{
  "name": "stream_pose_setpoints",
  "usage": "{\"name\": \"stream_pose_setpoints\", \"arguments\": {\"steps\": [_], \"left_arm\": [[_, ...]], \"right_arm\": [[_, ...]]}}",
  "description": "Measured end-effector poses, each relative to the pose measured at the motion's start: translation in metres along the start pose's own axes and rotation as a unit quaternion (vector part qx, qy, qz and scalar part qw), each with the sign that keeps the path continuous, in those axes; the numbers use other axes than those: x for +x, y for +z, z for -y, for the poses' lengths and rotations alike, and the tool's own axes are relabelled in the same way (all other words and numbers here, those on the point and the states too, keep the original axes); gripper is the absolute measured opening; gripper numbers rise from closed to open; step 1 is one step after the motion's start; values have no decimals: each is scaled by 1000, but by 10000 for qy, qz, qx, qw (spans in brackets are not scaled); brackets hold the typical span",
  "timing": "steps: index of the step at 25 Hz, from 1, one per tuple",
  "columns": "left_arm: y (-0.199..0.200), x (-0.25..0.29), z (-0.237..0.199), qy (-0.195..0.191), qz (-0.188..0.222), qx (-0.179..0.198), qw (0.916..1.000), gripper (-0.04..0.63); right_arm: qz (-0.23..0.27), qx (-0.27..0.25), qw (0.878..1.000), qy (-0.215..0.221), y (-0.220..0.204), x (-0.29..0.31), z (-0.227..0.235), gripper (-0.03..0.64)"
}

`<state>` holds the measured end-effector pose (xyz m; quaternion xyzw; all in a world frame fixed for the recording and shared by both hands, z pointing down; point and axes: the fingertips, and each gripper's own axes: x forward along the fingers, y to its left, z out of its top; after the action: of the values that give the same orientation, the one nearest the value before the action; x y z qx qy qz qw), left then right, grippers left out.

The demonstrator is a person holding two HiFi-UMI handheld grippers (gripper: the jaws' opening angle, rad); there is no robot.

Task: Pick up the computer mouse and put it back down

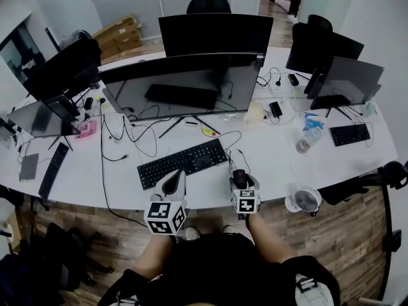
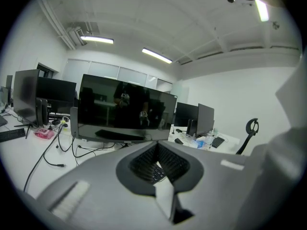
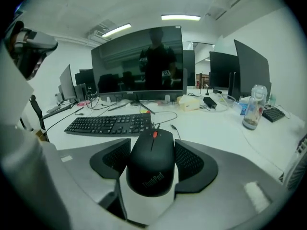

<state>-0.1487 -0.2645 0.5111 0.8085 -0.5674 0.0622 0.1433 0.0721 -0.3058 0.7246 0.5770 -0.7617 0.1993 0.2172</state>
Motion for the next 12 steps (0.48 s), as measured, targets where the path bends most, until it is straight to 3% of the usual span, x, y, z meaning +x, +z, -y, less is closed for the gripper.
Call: {"name": "stream_pose_setpoints", "arguments": {"steps": [12], "left_arm": [[0,-1,-7,94,-5,25,10000,54]], "right_arm": [[-1014,-83,9948,47,-73,20,-6,284]]}}
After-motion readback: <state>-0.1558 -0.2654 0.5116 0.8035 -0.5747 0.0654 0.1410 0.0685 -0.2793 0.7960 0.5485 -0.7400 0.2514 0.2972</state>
